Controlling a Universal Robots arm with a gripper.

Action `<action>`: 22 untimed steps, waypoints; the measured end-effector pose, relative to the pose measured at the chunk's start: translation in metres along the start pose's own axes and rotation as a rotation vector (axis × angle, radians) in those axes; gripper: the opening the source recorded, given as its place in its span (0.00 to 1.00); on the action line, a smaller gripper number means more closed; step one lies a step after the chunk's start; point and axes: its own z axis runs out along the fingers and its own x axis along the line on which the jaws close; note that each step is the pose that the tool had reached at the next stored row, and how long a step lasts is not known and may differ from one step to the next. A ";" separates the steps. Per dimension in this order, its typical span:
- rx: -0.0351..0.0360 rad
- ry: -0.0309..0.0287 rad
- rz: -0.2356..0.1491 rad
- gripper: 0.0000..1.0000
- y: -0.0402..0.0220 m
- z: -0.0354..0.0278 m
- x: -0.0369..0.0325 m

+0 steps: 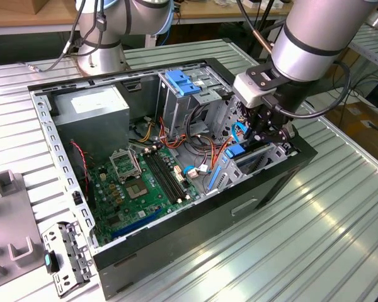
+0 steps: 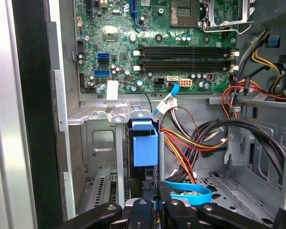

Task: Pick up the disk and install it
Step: 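Insert the second disk wire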

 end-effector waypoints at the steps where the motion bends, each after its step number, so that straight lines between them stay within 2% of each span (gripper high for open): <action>1: 0.0000 0.0002 0.000 0.16 0.0000 -0.0002 0.0000; 3: 0.0000 0.0001 0.000 0.16 -0.0001 -0.0004 0.0000; 7: 0.0000 0.0002 0.000 0.16 -0.0010 -0.0062 -0.0006; 22: -0.0002 0.0004 0.000 0.16 0.0010 -0.0050 -0.0006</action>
